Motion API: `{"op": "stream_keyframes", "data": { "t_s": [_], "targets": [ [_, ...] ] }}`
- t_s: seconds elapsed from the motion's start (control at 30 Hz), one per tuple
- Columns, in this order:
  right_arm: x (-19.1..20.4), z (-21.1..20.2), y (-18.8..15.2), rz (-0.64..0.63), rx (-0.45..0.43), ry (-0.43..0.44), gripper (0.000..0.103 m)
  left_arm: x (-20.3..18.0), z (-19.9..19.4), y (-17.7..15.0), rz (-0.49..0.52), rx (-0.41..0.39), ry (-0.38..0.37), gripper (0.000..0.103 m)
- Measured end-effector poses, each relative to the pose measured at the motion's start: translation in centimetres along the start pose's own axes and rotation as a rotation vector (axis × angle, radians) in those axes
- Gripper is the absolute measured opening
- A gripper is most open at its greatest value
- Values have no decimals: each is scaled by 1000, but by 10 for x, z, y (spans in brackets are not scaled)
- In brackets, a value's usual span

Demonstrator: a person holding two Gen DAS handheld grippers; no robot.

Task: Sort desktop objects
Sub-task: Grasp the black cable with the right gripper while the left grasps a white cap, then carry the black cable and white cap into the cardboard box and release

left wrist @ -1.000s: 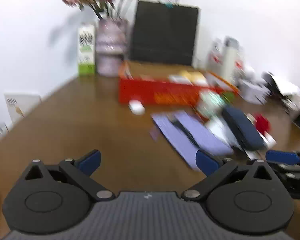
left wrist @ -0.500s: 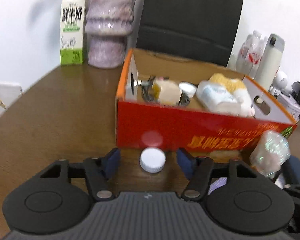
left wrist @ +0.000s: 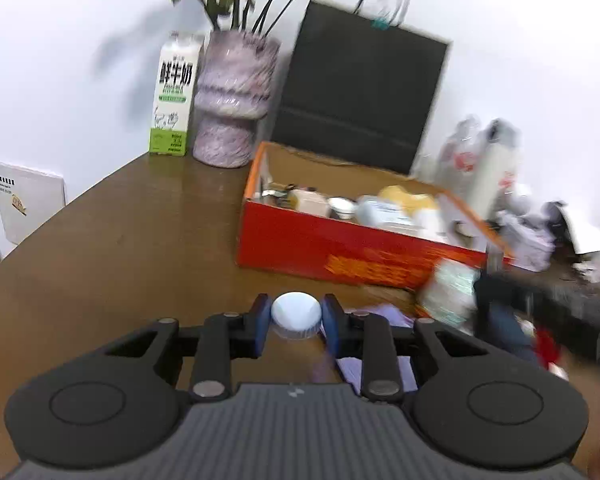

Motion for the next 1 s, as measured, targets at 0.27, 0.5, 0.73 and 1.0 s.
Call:
{"op": "stream_keyframes", "data": {
  "t_s": [0.27,0.5,0.73,1.0],
  "targets": [
    [-2,-101,1,116,-91,30,6,-23,-68,-54,46,28,-52,29],
    [1,-145,-16,98,-91,-35,6,-25,-86,-76,70,44,-53,29],
    [15,-172,-30,80,-93,-18,6,-22,-97,-86,66,60,-43,29],
    [34,-195,0,26,-183,23,6,-32,-110,-47,91,-56,-46,29]
  ]
}}
Point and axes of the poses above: each gripper's, at about its wrist camera, not at the fingertips, and z roughly the way its jaws point, x to its left, y to its top, the point moved 4 cm from there along z, roughly the way its jaws point, and after that the axes turned 5 degrees about z, right-handed, at the moved point
